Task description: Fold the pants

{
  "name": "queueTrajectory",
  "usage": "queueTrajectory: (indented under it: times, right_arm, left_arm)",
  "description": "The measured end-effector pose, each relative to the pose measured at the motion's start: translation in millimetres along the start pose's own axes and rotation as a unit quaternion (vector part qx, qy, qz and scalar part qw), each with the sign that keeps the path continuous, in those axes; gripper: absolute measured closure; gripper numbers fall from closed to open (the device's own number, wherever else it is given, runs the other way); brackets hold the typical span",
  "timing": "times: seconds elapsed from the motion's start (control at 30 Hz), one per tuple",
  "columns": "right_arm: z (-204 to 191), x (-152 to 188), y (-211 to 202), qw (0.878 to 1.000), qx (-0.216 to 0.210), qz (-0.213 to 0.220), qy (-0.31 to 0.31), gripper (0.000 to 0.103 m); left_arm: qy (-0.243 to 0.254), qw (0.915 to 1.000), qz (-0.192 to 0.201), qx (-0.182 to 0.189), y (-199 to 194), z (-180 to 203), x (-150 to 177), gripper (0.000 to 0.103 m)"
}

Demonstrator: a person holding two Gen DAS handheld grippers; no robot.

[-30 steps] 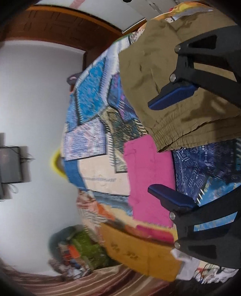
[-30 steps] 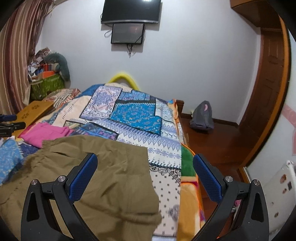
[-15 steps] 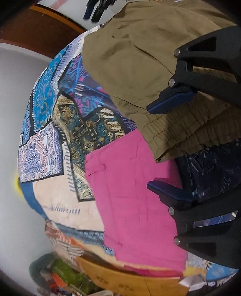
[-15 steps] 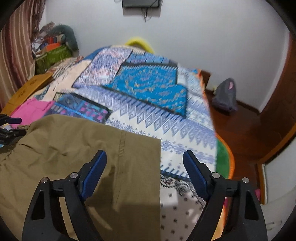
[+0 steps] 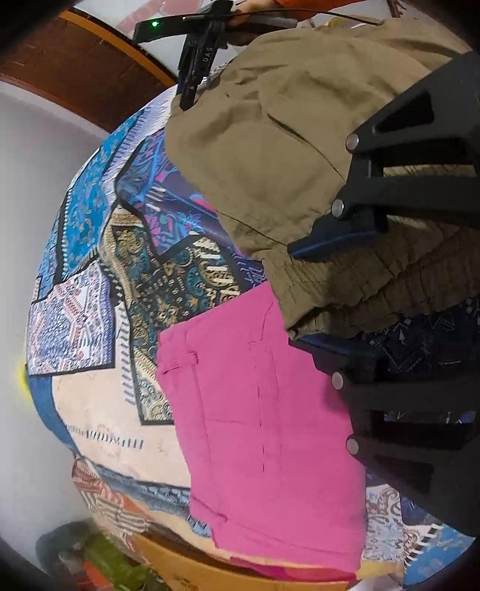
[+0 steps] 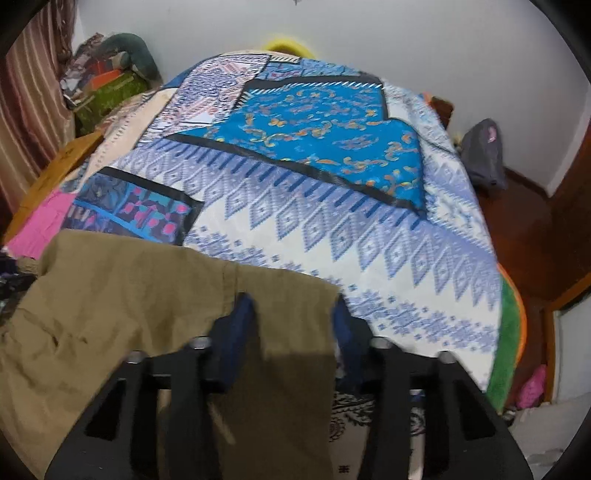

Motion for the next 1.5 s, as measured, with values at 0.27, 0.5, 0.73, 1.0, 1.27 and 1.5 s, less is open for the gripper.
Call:
queueTrajectory:
  times: [0.27,0.5,0.73,1.0,1.27,1.5]
  right_arm:
    - [4.1,-21.9,-11.6,0.999,0.016,0.039,0.003,0.098]
    - [13.5,-49.3,-35.8,0.996,0.017,0.074,0.036,0.099]
    - [18.6,-52.4,-101.5,0.99,-0.008,0.128,0.056,0.099]
    - [24.3,-27.4,-189.8,0.981,-0.03,0.176,0.078,0.099]
    - [25.4,24.0,-262.4,0.974,-0.043,0.205,0.086,0.099]
    - [19.6,83.7,-288.0,0.974,-0.058,0.199,0.089,0.099]
  left_arm:
    - [0.055,0.9953,0.021,-0.077,-17.4,11.7,-20.9,0.088]
    - [0.04,0.9927,0.025,-0.111,-20.7,4.7,-42.2,0.089]
    - [0.051,0.9922,0.079,-0.081,-77.8,29.6,-55.7,0.094]
    - [0.08,0.9877,0.119,-0.062,-153.0,77.7,-38.9,0.094]
    - [0.113,0.982,0.142,-0.053,-213.8,127.6,11.0,0.095]
    - [0.127,0.9813,0.137,-0.045,-233.9,146.7,68.0,0.095]
Point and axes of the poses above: each gripper's, at about its wrist camera, not at the fingertips, and y roughly the way its jaws point, z to its right, x to its underside, the point moved 7 cm from there along y, roughly the way its jaws point, and after that the axes turned 13 degrees about x, right-handed, at the moved point
